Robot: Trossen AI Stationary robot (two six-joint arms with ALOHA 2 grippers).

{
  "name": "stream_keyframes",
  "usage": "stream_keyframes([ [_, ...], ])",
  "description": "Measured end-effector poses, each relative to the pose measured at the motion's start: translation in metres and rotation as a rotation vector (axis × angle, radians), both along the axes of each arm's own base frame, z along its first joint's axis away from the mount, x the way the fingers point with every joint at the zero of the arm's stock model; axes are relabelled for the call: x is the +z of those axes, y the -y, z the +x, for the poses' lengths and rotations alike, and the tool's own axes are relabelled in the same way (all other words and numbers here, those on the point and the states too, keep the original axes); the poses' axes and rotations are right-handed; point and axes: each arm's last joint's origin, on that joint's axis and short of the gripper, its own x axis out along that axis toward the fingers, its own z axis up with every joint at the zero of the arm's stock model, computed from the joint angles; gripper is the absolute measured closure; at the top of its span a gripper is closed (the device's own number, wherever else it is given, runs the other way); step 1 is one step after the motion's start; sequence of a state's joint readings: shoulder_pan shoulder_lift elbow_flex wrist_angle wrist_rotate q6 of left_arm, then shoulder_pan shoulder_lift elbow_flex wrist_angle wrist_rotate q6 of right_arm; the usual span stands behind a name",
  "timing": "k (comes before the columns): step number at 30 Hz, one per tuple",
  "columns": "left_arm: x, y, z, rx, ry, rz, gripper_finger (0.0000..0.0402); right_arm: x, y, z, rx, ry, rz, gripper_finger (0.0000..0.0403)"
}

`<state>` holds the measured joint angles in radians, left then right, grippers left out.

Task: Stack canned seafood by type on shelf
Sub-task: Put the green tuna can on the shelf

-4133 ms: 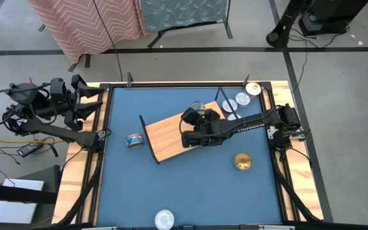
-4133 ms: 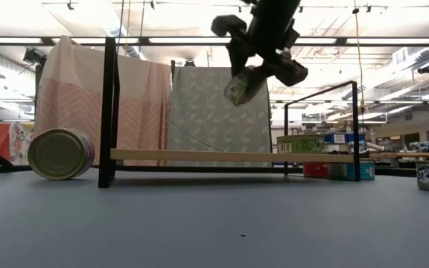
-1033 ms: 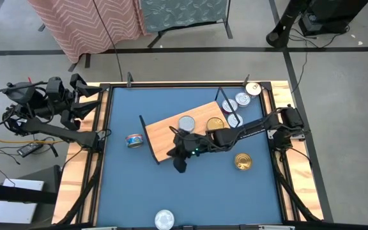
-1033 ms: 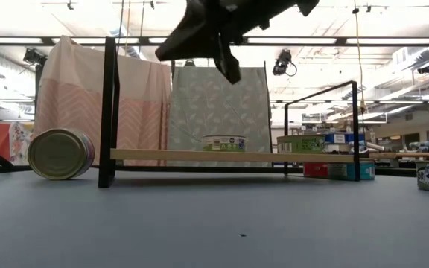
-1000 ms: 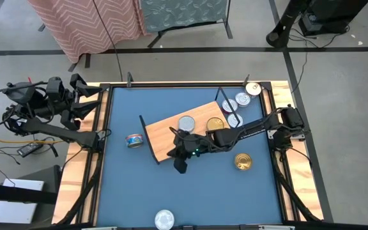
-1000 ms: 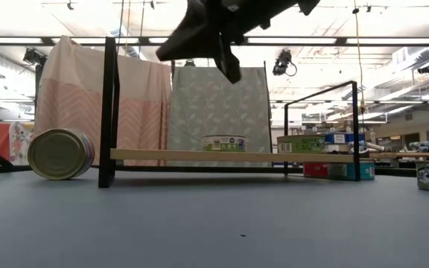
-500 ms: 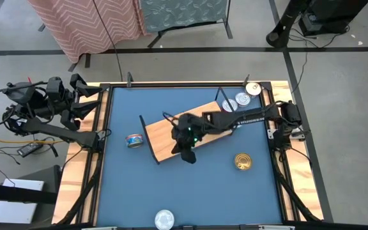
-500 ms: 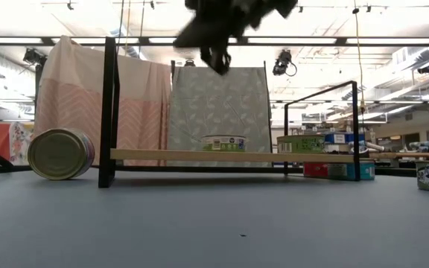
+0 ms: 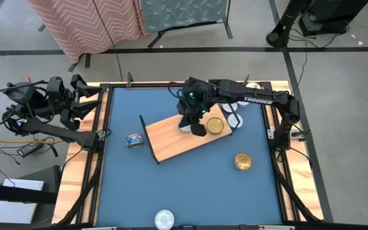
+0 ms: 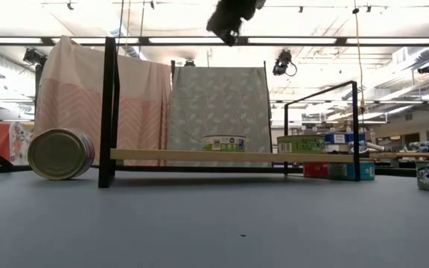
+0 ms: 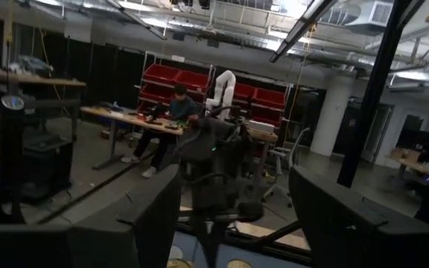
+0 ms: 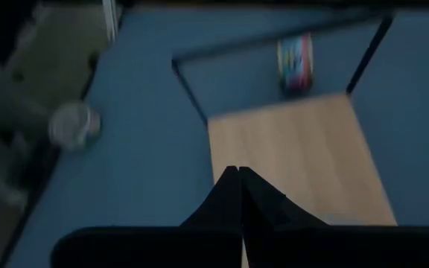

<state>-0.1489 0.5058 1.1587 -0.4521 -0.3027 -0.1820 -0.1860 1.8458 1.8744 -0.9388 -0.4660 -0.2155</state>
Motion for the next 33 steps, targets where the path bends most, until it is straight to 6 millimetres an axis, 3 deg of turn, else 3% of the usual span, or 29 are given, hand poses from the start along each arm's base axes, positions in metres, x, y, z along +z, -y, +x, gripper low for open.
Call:
stream_keyframes([
  [9, -0.002, 0.004, 0.039, 0.056, -0.083, -0.023, 0.0149, -0.018, 0.004, -0.035, 0.184, -0.318, -0.154, 0.0402],
  [15, -0.008, 0.009, 0.089, 0.148, -0.147, -0.062, 0.0149, -0.012, 0.003, -0.053, 0.204, -0.436, -0.216, 0.0402],
  [18, -0.022, 0.011, 0.116, 0.198, -0.251, -0.096, 0.0149, 0.019, 0.002, -0.067, 0.177, -0.346, -0.252, 0.0402],
  [21, -0.040, 0.010, 0.146, 0.236, -0.361, -0.126, 0.0149, 0.066, -0.002, -0.089, 0.124, -0.173, -0.317, 0.0402],
  [27, -0.067, 0.000, 0.196, 0.218, -0.535, -0.140, 0.0149, 0.163, -0.041, -0.155, 0.072, 0.290, -0.387, 0.0402],
  [33, -0.100, -0.019, 0.214, 0.177, -0.844, -0.187, 0.0149, 0.212, -0.073, -0.219, 0.021, 0.562, -0.301, 0.0402],
])
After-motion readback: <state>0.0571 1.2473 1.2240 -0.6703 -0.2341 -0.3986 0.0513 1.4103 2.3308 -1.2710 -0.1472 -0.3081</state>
